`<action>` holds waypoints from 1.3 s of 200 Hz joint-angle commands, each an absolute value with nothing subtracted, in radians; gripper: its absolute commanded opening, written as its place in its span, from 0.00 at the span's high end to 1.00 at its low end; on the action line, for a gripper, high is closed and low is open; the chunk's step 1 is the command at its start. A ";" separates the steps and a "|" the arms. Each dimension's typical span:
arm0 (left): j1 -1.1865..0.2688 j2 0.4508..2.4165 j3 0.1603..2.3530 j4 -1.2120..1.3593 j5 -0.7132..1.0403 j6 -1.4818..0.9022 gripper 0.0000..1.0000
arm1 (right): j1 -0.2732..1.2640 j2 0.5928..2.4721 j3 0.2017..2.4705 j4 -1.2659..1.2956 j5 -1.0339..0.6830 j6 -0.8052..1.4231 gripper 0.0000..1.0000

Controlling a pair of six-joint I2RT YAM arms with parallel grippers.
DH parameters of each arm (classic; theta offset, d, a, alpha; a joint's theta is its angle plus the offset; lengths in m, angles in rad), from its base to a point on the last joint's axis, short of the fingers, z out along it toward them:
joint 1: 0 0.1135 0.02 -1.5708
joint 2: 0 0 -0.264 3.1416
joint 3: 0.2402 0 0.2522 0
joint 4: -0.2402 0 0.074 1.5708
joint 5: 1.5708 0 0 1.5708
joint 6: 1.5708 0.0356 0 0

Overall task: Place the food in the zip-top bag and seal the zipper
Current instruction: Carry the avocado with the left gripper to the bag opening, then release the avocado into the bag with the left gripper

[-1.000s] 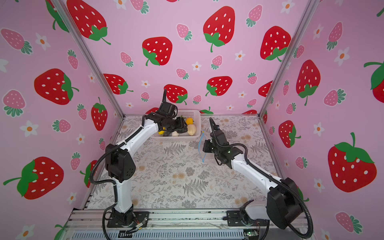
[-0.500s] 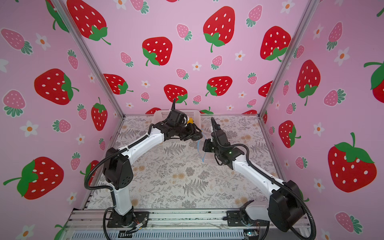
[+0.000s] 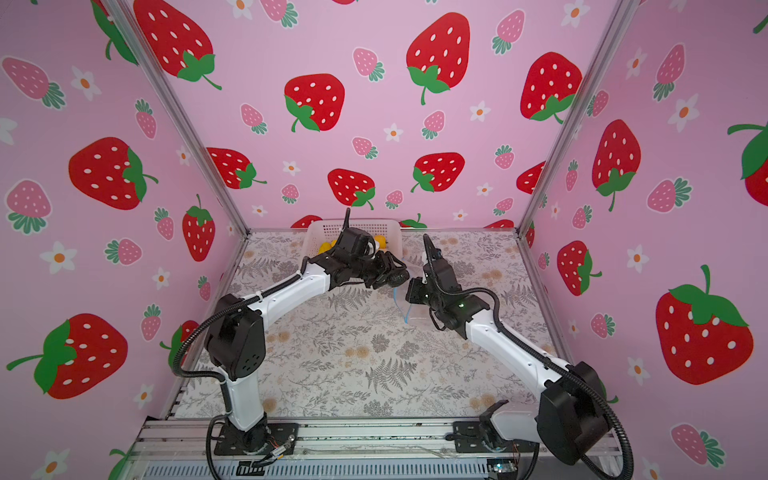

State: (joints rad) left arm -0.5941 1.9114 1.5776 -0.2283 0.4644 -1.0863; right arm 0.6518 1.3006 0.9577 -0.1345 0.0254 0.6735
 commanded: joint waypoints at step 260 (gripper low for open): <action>-0.612 1.864 1.456 -0.163 0.461 -1.147 0.48 | 0.648 1.257 0.983 -0.121 0.032 0.689 0.96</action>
State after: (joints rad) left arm -0.6079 1.8755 1.4559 -0.1566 0.4709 -1.1534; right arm 0.6518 1.2865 0.9585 -0.1394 0.0257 0.6804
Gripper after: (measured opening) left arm 0.649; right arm 0.048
